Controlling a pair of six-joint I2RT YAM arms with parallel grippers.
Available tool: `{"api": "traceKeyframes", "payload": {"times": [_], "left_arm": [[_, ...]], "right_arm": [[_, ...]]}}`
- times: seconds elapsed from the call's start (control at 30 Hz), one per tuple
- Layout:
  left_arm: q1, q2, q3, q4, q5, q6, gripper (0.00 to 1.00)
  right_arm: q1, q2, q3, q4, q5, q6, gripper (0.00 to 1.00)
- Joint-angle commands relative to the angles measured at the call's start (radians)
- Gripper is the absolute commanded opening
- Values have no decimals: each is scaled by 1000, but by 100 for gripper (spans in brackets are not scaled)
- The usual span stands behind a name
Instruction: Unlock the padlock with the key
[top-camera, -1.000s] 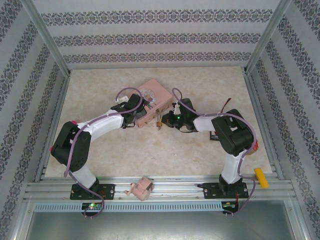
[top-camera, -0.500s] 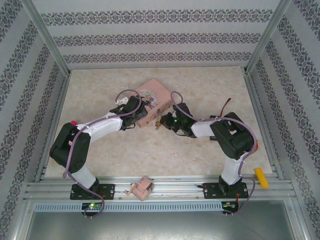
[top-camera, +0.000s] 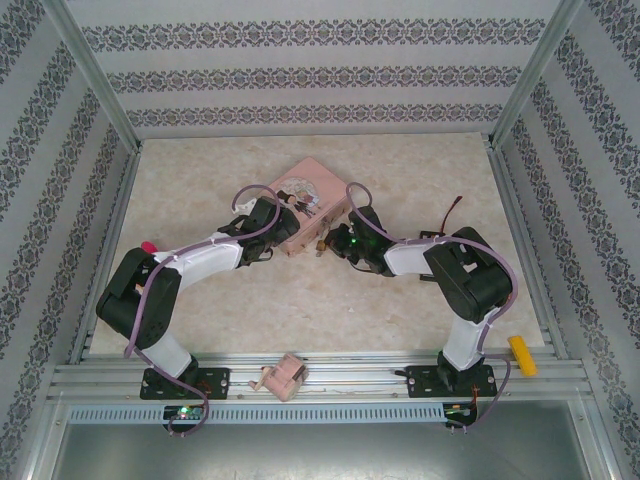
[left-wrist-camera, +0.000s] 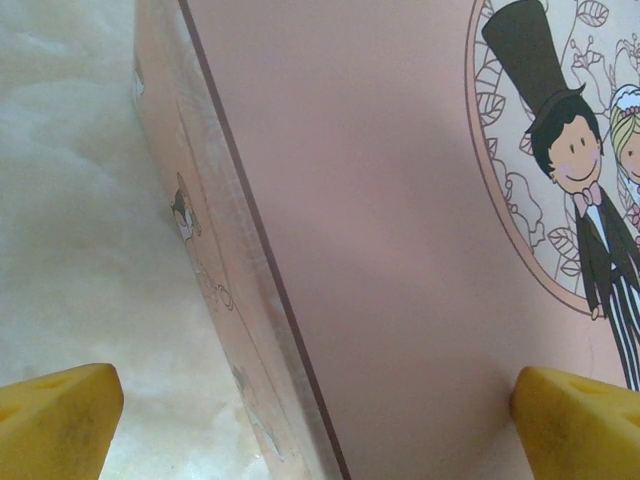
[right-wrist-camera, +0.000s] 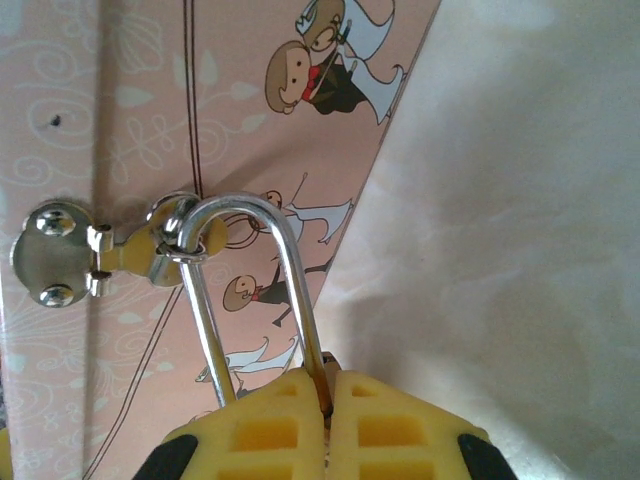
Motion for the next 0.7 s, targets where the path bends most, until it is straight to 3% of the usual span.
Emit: {"api": "traceKeyframes", "payload": {"times": [0.0,0.67], "left_arm": [[-22,25,-29,-94,58,18,99],[-23,8,-40,-102,49,3,99]], "right_arm": [[-3,-5,7,-36,50,32,0],[-64,1,-22,56,7,89,0]]}}
